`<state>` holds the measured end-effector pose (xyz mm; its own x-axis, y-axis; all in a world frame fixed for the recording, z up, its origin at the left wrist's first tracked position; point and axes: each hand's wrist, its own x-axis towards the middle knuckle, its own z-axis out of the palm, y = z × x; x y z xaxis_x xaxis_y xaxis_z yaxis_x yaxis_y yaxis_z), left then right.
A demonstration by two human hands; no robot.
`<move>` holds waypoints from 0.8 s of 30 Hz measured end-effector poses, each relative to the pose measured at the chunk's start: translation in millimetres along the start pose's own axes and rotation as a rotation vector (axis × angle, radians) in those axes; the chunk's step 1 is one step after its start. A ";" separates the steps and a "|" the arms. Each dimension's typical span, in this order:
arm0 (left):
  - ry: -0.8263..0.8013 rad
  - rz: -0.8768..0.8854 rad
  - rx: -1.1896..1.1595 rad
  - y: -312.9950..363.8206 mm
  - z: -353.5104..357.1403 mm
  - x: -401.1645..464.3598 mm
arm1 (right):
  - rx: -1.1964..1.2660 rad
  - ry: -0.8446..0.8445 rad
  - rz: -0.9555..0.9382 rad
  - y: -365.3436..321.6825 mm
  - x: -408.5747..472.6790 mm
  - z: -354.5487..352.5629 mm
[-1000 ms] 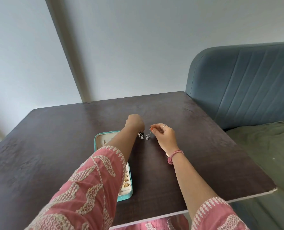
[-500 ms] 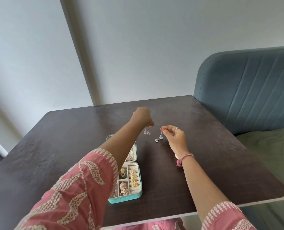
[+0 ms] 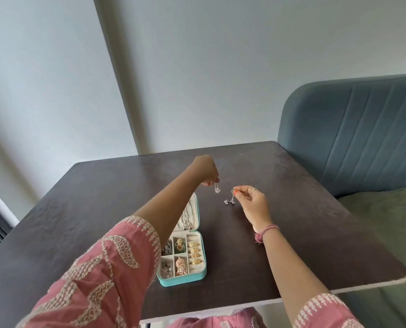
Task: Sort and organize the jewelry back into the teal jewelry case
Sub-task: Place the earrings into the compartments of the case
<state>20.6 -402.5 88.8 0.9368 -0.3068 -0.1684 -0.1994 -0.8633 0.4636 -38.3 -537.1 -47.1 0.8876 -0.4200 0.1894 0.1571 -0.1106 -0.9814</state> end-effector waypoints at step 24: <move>-0.083 0.221 -0.535 -10.8 -3.5 -70.6 | 0.208 -0.150 -0.101 -70.8 -42.9 -20.8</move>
<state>-42.4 -370.1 98.7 0.8595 -0.5056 -0.0747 -0.1950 -0.4595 0.8665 -96.5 -530.0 14.8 0.9145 -0.2768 0.2952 0.3201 0.0486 -0.9461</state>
